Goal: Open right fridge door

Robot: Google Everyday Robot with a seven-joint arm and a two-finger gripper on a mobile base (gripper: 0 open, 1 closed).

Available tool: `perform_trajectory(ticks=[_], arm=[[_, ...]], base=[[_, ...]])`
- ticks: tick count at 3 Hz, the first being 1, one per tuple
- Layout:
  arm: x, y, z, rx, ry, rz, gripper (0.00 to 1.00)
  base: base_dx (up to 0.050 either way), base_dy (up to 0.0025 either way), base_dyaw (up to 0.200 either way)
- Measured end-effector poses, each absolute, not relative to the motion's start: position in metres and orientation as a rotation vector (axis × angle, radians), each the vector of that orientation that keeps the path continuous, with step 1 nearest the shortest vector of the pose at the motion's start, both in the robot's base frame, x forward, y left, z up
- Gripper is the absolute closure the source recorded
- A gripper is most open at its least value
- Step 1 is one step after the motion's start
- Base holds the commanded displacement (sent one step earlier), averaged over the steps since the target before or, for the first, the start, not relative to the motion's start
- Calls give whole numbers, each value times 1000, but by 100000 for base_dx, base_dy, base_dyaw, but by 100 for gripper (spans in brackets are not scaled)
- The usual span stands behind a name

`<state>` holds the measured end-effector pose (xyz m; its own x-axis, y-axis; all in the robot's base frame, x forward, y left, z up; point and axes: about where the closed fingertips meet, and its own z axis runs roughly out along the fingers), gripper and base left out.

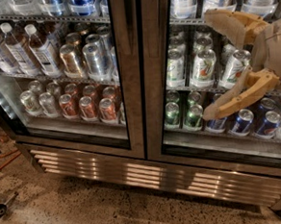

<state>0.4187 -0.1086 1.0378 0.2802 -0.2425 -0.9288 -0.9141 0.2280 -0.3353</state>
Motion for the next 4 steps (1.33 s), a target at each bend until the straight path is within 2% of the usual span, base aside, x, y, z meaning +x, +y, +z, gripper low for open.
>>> perform_trajectory(ticks=[1,3,4], arm=[[419,-108,1038,-1285,1228,675,0],[429,-114,1024,-1164,1266,837,0],[429,-114,1024,-1164,1266,836,0]], base=[[0,0,0],[0,0,0],[0,0,0]])
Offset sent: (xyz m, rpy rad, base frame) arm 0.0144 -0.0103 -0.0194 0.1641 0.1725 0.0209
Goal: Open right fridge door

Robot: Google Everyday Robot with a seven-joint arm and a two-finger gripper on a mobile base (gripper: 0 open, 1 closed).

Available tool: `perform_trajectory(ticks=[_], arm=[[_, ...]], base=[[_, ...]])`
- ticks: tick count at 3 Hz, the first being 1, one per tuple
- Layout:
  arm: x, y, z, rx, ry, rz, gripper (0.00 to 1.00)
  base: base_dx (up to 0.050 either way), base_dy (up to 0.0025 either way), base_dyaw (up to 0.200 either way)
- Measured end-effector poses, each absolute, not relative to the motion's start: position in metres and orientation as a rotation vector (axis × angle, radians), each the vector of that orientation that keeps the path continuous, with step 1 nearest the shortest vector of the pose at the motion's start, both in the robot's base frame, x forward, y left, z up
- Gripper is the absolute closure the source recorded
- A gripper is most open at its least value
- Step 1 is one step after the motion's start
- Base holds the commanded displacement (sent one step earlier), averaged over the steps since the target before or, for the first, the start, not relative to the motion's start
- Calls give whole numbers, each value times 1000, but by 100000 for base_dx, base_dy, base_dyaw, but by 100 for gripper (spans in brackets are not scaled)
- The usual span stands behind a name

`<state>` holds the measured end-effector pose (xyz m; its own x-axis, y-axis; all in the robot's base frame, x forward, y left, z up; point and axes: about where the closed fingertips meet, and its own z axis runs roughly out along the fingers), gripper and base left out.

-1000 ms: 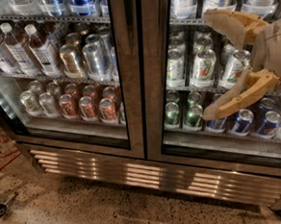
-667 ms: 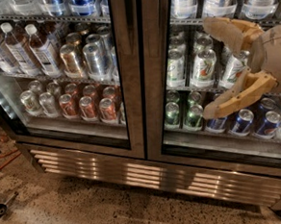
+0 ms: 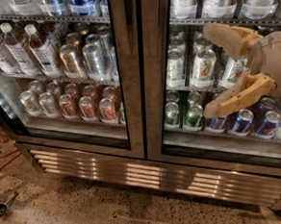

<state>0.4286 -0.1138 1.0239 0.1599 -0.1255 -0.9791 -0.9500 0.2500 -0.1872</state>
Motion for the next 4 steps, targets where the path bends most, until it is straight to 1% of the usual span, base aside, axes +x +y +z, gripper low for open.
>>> perform_trajectory(ticks=[1,2,4], arm=[[436,-103,1029,-1181,1247,815,0],[444,-61,1027,-1267,1248,778,0],[446,-58,1028,-1260,1247,803,0]], base=[[0,0,0],[0,0,0],[0,0,0]])
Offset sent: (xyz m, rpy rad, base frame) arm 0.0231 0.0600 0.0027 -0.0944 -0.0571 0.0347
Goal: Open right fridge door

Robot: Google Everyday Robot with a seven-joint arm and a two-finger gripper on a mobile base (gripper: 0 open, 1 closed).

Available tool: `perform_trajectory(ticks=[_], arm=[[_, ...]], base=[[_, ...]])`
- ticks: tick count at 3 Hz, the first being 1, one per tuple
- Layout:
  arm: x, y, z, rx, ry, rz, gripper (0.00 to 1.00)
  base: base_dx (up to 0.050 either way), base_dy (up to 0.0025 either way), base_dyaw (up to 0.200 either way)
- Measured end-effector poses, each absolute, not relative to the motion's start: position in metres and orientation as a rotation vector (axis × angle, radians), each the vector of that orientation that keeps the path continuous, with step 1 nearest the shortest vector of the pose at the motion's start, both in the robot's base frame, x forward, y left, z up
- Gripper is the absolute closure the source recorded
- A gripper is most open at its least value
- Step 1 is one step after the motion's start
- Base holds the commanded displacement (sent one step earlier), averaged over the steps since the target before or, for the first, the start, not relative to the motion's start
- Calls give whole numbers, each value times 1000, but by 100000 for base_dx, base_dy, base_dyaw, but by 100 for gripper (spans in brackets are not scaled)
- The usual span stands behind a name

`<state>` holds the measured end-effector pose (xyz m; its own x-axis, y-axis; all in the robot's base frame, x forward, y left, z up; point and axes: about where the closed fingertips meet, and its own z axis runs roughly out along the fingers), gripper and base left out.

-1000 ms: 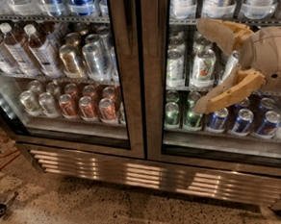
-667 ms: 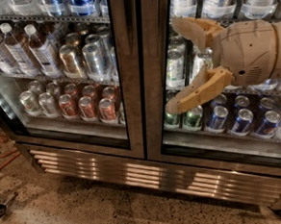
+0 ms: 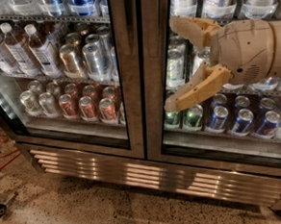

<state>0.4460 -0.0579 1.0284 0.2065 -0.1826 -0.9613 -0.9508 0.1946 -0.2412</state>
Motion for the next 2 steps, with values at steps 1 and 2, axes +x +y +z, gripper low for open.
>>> perform_trajectory(ticks=[1,2], arm=[[472,-61,1024,-1199,1290,857,0],[497,-67,1022,-1173,1347,848,0]], base=[[0,0,0],[0,0,0]])
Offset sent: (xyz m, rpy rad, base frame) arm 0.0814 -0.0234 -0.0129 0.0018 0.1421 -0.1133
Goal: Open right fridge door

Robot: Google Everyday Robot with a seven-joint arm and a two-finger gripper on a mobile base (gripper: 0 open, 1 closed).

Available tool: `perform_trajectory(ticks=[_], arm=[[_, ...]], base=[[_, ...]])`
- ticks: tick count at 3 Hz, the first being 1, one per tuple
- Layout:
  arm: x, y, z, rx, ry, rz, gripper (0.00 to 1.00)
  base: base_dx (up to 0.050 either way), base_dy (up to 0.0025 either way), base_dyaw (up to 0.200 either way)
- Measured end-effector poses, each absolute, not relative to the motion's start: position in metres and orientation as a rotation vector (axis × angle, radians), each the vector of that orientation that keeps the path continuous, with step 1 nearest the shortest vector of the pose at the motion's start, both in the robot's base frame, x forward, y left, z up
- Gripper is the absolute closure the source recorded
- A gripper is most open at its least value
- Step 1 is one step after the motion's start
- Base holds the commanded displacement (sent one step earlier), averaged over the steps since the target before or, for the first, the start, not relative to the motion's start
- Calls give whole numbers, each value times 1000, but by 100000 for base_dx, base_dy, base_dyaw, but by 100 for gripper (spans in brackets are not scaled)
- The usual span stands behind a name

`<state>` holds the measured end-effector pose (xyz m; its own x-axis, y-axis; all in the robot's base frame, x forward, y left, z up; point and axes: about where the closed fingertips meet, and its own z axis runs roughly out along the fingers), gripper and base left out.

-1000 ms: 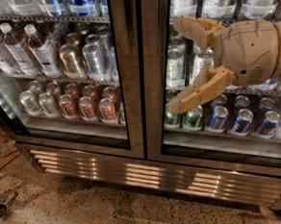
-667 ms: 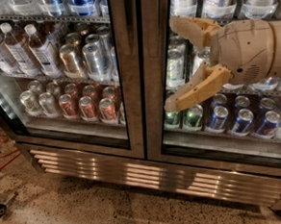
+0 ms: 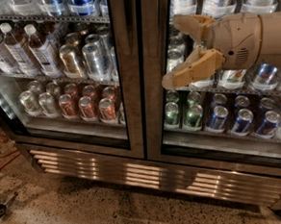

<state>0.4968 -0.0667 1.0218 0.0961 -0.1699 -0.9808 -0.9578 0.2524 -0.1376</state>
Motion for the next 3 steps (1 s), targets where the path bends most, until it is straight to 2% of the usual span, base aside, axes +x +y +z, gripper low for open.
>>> perform_trajectory(ticks=[3], arm=[[490,-67,1023,-1127,1305,791,0]], base=[[0,0,0]])
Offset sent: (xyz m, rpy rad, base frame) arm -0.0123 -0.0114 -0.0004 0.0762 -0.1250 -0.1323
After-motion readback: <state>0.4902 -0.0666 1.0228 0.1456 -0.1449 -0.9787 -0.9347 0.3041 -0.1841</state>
